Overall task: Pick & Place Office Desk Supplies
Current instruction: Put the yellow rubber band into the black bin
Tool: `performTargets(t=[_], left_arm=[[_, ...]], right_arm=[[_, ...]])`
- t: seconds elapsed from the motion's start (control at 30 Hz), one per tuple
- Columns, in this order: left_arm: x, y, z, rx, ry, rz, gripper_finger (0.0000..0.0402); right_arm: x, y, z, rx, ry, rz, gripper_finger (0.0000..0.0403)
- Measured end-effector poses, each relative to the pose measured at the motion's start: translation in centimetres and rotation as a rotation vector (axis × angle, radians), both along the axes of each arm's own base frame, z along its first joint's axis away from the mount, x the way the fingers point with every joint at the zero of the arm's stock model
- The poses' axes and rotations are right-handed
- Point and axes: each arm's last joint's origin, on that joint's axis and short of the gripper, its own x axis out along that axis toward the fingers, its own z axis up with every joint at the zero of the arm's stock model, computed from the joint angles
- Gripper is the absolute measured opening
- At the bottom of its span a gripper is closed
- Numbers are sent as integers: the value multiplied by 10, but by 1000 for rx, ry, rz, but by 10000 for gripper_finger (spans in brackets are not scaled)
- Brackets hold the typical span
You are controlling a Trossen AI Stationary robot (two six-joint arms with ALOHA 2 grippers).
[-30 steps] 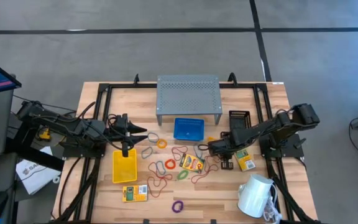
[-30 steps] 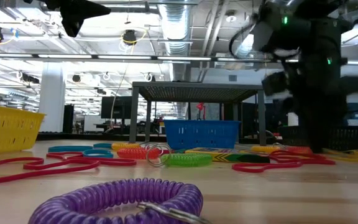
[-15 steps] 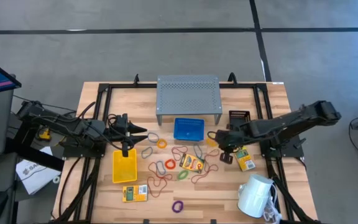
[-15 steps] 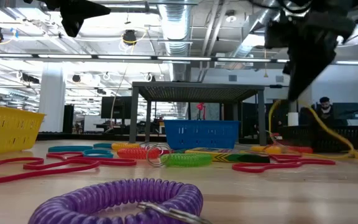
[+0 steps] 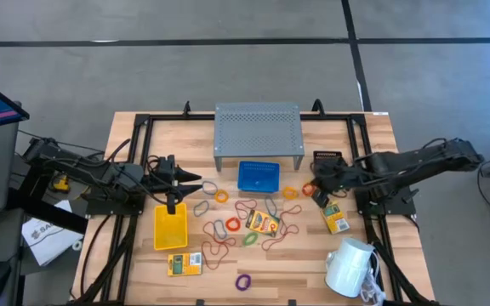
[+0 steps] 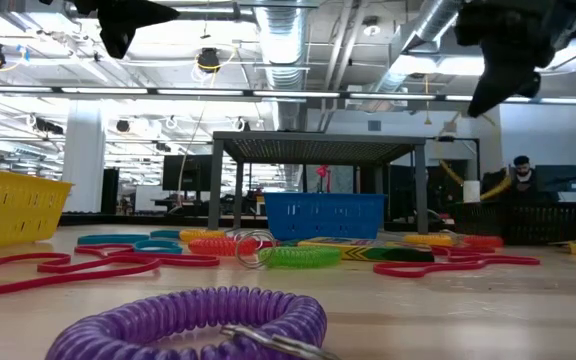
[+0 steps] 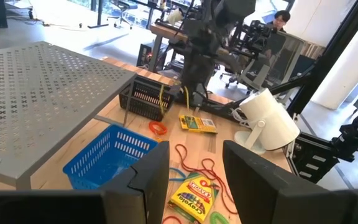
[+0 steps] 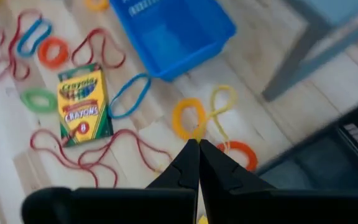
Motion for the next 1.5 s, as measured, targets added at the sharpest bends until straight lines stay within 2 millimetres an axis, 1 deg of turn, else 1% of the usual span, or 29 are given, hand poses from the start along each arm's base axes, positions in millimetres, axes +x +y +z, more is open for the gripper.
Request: performTargets(t=[0.1, 0.23, 0.47, 0.6, 0.83, 1.33, 1.4, 1.5], left_arm=[[0, 0, 1, -3, -8, 0, 145], [0, 0, 2, -7, -23, 0, 145], [0, 0, 2, -8, -24, 1, 145], [0, 0, 2, -6, -24, 9, 145], [0, 1, 3, -5, -28, 28, 145], [0, 1, 3, -3, -29, 45, 145], [0, 1, 3, -3, -29, 46, 145], [0, 1, 3, -3, -29, 45, 145]], right_arm=[[-11, -5, 8, 24, -68, -83, 0], [-26, -11, 17, 37, -133, -150, 0], [-55, -22, 18, 62, -85, -282, 0], [-65, -28, 20, 61, -84, -332, 0], [-71, -35, 17, 47, -29, -379, 0], [-63, -43, 12, -18, 80, -360, 0], [-62, -45, 8, -26, 95, -360, 0], [-61, -47, -3, -18, 121, -365, 0]])
